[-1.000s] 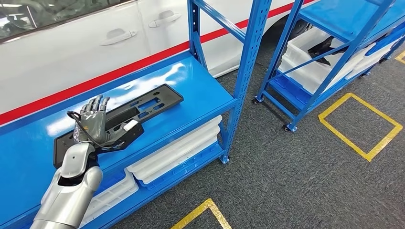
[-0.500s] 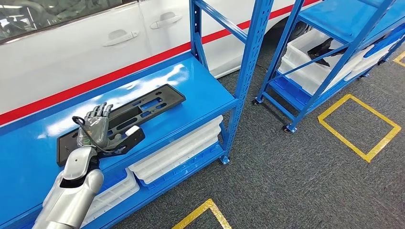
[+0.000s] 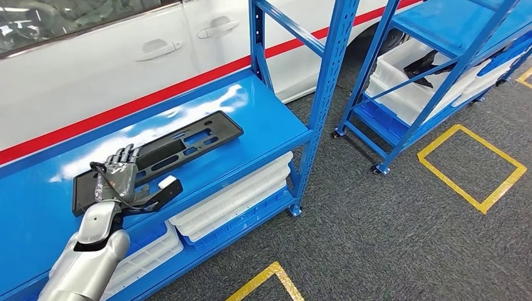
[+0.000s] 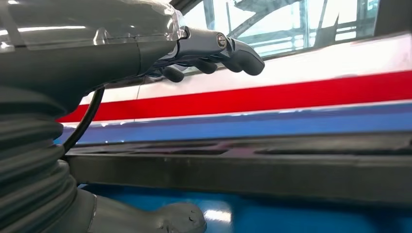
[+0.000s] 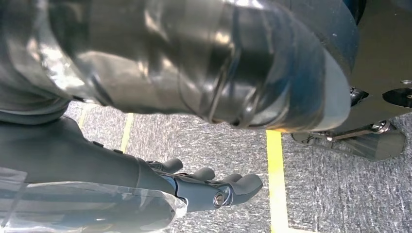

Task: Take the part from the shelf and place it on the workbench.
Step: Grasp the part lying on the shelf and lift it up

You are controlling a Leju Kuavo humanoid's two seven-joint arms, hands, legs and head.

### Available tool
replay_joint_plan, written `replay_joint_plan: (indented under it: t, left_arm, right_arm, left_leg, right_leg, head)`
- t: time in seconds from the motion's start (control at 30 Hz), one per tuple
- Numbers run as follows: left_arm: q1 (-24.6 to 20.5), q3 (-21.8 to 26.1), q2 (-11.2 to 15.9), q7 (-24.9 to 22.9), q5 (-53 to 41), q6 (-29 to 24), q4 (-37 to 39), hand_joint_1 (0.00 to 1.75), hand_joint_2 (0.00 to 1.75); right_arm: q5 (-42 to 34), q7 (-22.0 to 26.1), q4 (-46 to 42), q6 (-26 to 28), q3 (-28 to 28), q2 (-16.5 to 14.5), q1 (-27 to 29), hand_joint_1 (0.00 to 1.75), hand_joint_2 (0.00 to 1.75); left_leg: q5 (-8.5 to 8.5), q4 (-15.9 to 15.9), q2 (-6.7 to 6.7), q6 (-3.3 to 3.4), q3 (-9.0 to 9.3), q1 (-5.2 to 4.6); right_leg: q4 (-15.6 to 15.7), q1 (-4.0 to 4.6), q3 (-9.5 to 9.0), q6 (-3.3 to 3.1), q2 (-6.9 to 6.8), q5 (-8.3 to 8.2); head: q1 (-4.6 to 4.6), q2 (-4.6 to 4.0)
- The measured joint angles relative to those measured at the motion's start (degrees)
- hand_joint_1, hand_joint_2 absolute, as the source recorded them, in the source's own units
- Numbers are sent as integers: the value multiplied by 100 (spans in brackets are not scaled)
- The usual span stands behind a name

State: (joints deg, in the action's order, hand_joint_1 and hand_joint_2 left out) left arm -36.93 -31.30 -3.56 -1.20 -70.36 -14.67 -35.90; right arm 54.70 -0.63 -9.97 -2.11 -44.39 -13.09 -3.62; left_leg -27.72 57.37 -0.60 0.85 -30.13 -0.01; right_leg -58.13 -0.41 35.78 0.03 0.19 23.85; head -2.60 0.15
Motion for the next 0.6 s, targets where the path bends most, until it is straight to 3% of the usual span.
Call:
replay_joint_plan:
  t: [0.6]
  left_arm:
    - [-104,92,105,377,-41,-215,654,0,175]
  right_arm:
    - [57,9,0,-3,0,2,0,0,0]
  left_leg:
    - [0,0,0,0,2,0]
  right_leg:
    - [0,0,-3,0,0,0]
  head:
    - [0,0]
